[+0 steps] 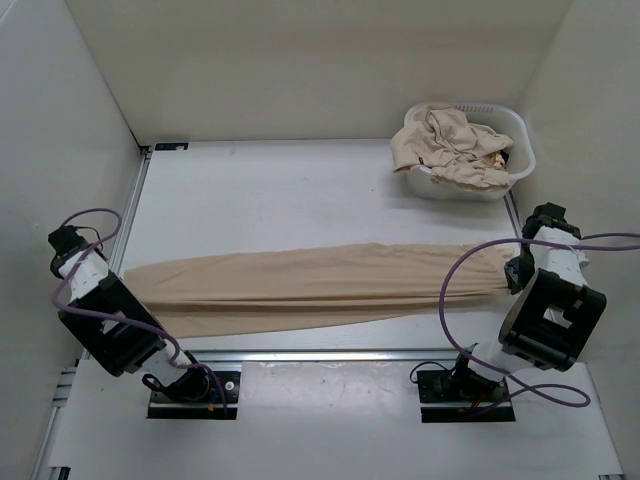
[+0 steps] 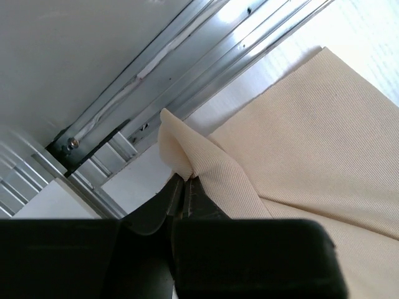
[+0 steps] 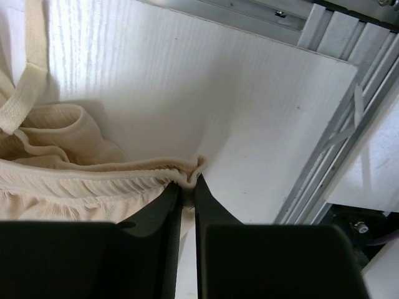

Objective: Fold and stack the trousers
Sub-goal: Fold the trousers

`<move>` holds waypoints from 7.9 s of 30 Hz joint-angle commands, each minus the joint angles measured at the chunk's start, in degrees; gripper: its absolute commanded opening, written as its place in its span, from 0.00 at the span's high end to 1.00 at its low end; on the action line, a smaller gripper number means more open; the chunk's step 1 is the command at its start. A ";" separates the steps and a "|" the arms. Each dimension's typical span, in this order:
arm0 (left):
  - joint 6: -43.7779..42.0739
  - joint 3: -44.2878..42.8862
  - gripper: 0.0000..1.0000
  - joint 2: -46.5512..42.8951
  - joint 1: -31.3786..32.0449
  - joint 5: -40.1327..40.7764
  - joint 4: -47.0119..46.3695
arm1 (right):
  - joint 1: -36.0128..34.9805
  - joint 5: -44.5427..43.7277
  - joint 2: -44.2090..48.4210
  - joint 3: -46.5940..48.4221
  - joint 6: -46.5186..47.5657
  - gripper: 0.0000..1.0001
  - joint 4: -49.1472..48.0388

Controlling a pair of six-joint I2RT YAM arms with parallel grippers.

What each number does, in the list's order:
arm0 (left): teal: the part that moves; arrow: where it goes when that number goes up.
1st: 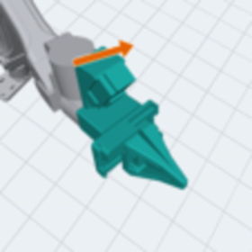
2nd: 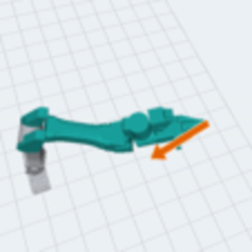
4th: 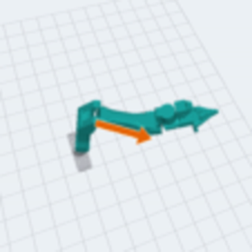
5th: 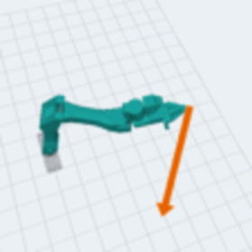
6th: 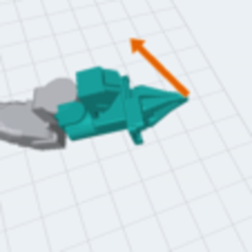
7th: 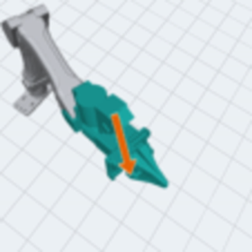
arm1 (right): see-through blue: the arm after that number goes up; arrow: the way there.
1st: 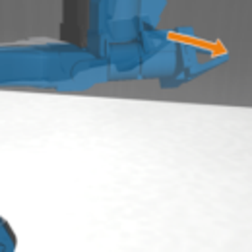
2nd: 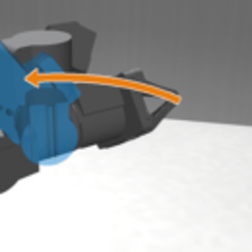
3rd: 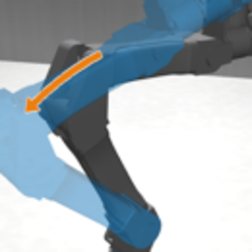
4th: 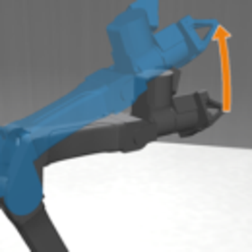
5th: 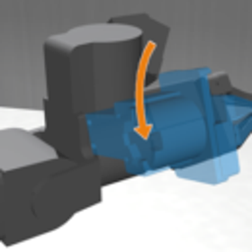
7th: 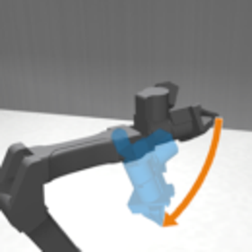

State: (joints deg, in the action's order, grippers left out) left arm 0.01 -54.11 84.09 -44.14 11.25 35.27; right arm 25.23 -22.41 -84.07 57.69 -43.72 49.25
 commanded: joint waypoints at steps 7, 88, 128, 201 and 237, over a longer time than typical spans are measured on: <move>-0.01 0.23 0.86 -4.29 -2.08 1.06 4.19 | 4.12 -2.99 1.28 2.51 3.38 1.00 1.37; -0.01 -7.33 0.26 21.20 12.41 7.12 2.61 | -7.83 14.24 -25.70 6.02 25.27 1.00 -9.09; -0.01 -12.07 0.23 18.39 10.92 3.70 3.76 | -17.76 4.99 -23.06 3.74 17.62 0.20 -5.84; -0.01 -9.53 0.17 12.23 38.60 2.64 13.95 | -78.42 -13.62 -13.32 21.77 -3.21 0.36 0.85; -0.01 -8.30 0.17 11.01 38.60 3.08 15.62 | -69.27 -1.14 -9.61 7.35 6.20 0.46 -21.03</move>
State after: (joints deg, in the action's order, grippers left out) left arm -0.12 -61.98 97.91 -5.52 13.13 50.78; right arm -44.73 -23.75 -92.95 62.26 -39.46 31.00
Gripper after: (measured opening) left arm 0.831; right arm 0.536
